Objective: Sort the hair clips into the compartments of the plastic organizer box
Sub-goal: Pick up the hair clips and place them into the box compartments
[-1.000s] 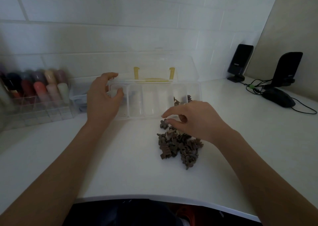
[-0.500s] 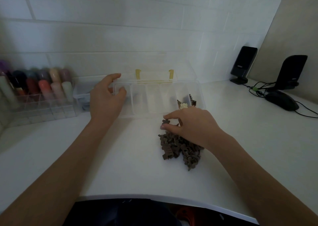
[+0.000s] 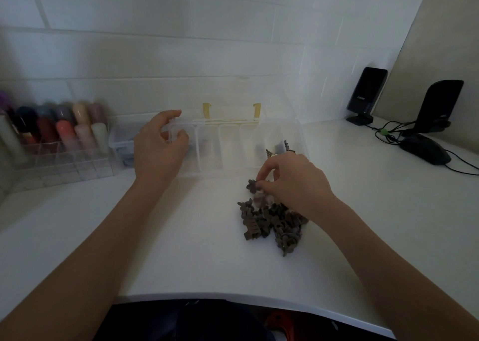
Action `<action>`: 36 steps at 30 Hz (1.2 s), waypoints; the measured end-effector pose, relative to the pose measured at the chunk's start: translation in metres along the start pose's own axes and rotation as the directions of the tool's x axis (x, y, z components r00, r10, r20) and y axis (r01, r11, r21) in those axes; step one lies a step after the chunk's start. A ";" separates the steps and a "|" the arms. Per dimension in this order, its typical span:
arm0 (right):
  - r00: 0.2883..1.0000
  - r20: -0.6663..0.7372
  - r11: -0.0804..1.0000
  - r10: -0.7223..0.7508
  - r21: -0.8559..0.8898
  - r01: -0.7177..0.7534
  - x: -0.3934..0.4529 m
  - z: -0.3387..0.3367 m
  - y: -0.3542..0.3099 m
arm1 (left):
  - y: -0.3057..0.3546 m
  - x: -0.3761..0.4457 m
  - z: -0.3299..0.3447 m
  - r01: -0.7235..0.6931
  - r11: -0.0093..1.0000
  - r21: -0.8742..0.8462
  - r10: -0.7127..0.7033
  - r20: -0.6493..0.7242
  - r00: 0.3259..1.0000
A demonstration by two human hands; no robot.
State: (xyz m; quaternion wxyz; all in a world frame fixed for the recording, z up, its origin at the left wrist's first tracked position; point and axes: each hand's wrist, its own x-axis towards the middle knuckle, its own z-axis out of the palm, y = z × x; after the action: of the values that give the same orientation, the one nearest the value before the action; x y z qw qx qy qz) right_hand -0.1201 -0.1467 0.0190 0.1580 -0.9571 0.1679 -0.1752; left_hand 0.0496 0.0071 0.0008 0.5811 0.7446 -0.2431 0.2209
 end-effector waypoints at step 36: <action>0.976 -0.216 0.995 -0.001 -0.100 -0.021 0.007 -0.005 0.024 | -0.005 0.000 0.000 -0.056 0.998 -0.010 0.056 0.000 0.998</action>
State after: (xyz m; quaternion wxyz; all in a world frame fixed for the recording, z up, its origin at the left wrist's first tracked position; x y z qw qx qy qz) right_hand -0.1224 -0.1724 0.0171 0.0908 -0.9384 0.1976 -0.2685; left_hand 0.0528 0.0083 -0.0026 0.5782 0.7348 -0.2650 0.2356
